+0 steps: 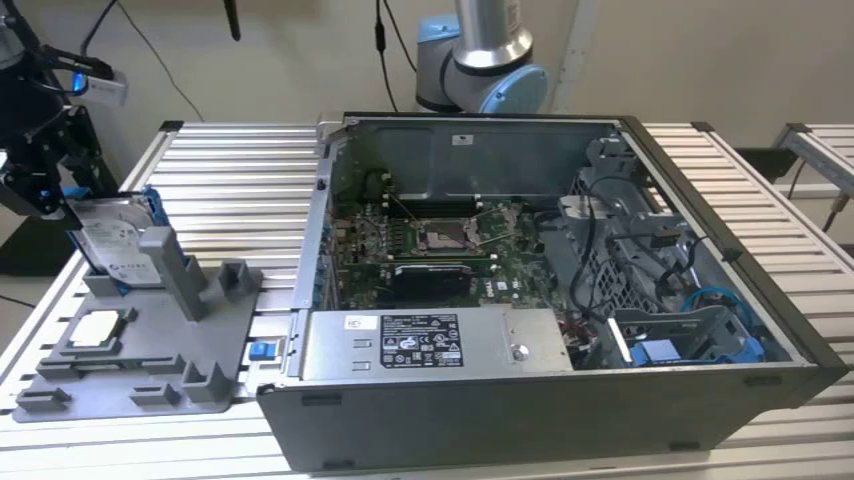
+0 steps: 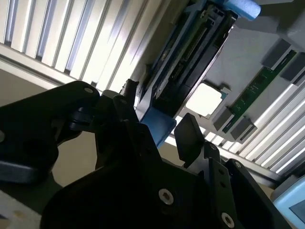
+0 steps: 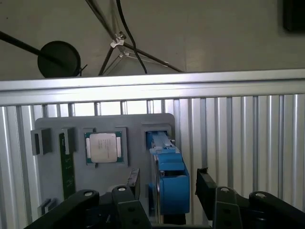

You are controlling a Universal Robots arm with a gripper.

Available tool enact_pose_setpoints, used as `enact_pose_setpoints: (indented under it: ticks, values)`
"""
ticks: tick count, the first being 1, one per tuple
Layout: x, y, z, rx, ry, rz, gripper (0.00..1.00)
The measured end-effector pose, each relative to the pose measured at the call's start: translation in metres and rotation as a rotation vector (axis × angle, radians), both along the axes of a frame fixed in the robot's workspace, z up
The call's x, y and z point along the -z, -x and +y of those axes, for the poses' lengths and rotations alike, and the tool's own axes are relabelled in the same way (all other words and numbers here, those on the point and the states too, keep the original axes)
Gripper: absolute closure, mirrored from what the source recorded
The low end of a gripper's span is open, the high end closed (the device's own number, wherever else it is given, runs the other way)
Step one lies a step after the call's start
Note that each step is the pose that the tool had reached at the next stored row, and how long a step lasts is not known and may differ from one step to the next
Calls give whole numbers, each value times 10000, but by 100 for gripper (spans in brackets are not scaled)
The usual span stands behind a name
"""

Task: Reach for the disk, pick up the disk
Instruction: 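Pick up the disk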

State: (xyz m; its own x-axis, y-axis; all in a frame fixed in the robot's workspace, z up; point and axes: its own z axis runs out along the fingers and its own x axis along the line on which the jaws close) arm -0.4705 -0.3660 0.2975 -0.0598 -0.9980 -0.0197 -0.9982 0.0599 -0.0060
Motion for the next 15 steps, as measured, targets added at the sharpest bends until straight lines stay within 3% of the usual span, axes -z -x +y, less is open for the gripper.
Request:
enact_pose_setpoints:
  ticks: [15]
  values:
    - [239,0,1,1,-17,1,0]
